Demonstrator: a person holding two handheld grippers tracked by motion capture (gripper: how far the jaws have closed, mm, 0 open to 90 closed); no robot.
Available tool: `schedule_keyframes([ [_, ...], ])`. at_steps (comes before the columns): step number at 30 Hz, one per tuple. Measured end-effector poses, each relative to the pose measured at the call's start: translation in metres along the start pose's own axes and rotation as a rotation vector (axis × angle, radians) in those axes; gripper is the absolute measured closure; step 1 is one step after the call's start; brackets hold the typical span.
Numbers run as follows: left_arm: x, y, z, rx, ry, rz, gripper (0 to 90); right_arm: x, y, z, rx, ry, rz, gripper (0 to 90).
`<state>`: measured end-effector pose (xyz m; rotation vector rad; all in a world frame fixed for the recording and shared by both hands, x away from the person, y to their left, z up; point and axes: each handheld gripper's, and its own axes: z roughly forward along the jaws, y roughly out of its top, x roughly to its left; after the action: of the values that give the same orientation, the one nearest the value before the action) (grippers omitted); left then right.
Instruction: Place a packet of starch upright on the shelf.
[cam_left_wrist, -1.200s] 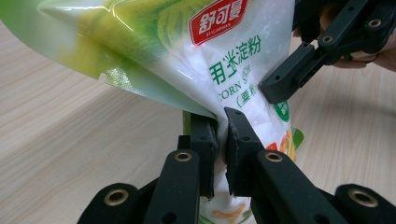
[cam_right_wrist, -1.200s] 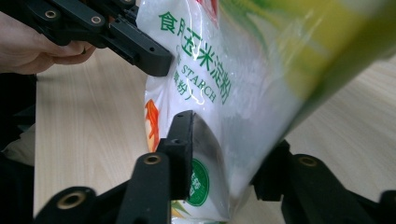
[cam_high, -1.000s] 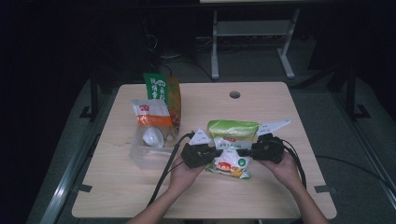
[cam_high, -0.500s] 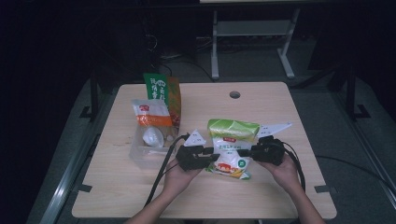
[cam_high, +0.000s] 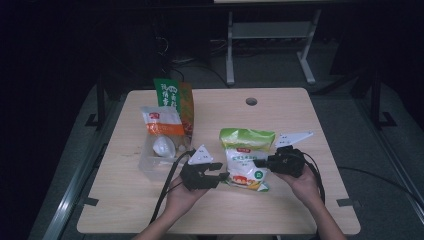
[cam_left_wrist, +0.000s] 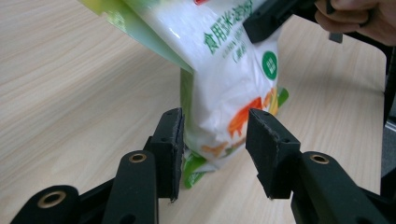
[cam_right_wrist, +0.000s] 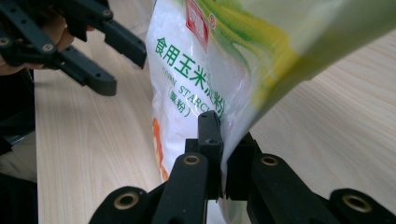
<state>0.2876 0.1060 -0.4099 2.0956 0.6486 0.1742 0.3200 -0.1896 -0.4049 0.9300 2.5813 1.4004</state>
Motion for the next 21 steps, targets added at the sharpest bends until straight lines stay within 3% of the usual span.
schedule_keyframes([
  [6,-0.006,-0.005,-0.008,0.004,-0.005,0.019,53.9,0.004,0.006,-0.001,0.003,-0.003,-0.007,87.4],
  [12,-0.009,-0.012,-0.017,0.004,-0.011,0.018,52.8,0.01,0.016,0.0,0.007,-0.007,-0.036,87.6],
  [21,-0.012,-0.022,-0.028,-0.011,-0.013,0.022,49.9,0.014,0.03,-0.001,0.001,-0.012,-0.041,87.8],
])
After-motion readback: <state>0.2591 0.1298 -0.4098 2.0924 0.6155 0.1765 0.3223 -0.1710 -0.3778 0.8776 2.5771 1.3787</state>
